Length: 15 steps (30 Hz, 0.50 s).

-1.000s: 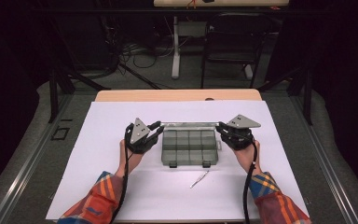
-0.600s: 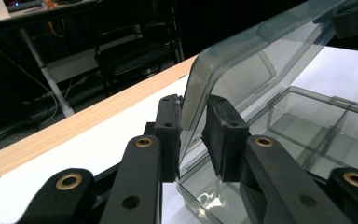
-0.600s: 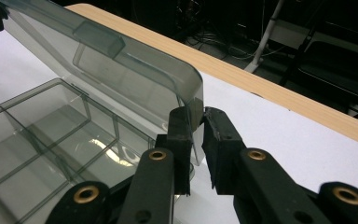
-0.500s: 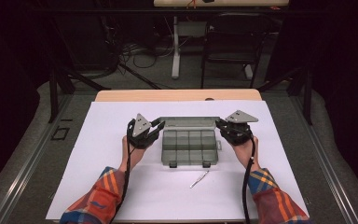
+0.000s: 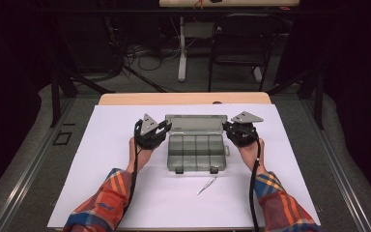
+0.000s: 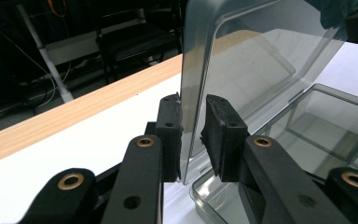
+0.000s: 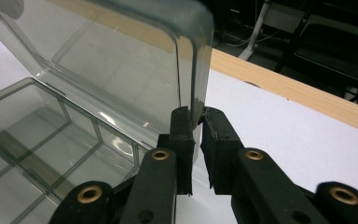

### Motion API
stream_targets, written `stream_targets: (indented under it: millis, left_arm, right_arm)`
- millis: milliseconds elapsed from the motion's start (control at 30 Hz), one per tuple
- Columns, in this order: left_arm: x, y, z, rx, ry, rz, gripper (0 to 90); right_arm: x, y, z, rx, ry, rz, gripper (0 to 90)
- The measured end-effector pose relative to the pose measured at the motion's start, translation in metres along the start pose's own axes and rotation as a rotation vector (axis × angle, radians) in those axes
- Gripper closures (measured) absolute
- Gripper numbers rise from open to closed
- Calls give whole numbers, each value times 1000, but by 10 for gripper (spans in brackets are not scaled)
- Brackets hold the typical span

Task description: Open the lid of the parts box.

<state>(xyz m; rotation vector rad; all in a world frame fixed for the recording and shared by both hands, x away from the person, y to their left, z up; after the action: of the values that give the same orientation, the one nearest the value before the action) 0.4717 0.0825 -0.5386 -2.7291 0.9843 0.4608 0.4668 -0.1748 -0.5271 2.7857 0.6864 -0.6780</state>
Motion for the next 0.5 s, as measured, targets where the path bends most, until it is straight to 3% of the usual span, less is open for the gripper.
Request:
stream_targets:
  millis: [267,500]
  left_arm:
    - [10,-4,4,7,-27,-15,751]
    - [21,-6,14,19,-79,-44,743]
  right_arm:
    - [13,4,8,27,-33,5,832]
    - [21,6,14,37,-62,10,834]
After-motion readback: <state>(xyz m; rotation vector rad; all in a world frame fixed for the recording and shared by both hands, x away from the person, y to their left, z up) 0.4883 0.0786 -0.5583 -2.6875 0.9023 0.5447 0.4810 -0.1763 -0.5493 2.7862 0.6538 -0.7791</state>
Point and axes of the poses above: each handheld gripper's, and its own axes: x roughly forward along the jaws, z roughly out of its underside, y roughly to its right, the point moved 7 cm from there along x, roughly forward along the jaws, and after that the axes turned 1 degree about x, right-handed, at the moved point
